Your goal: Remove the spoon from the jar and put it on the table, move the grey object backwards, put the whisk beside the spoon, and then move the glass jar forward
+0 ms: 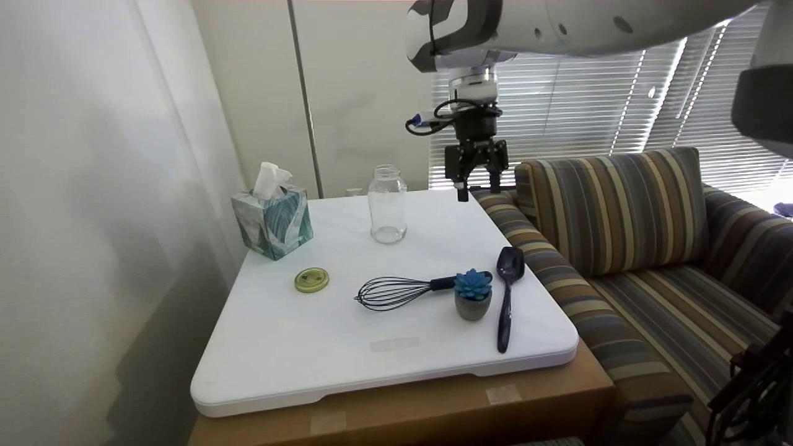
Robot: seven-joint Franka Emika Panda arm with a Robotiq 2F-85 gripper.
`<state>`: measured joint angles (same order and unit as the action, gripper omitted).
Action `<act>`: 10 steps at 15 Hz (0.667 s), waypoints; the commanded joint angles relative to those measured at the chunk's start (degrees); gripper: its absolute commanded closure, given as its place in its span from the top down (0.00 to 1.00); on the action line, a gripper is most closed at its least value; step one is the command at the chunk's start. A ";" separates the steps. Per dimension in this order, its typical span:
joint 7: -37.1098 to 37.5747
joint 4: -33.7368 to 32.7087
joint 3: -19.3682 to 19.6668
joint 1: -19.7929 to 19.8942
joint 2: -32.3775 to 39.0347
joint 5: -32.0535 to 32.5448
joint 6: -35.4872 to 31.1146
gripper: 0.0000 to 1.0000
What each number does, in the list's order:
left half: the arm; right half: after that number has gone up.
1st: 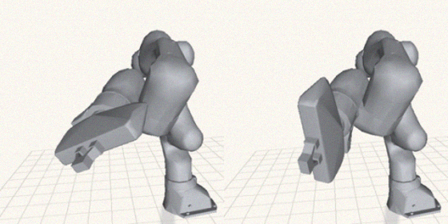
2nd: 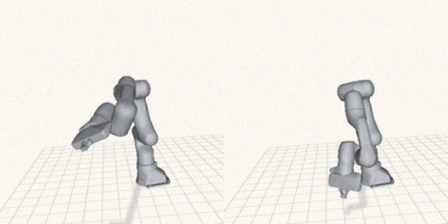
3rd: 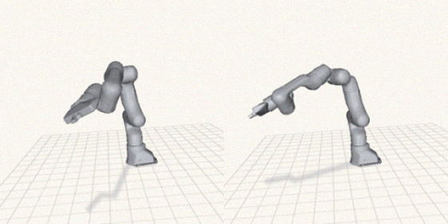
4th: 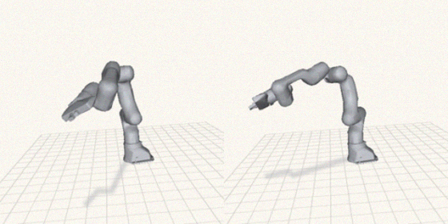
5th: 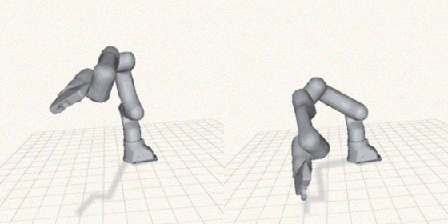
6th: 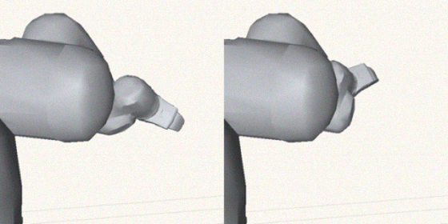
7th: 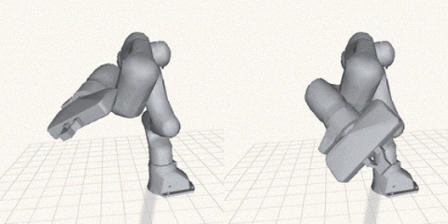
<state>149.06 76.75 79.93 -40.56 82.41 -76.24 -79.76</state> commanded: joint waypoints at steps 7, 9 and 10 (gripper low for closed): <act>1.50 -3.17 -22.05 7.62 -17.21 30.99 -3.45 1.00; 1.51 -4.85 -26.62 11.42 -20.13 34.14 -2.78 1.00; 1.39 -5.34 -27.33 12.47 -20.75 34.36 -2.53 1.00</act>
<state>147.61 70.90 61.13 -31.30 67.09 -49.59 -78.32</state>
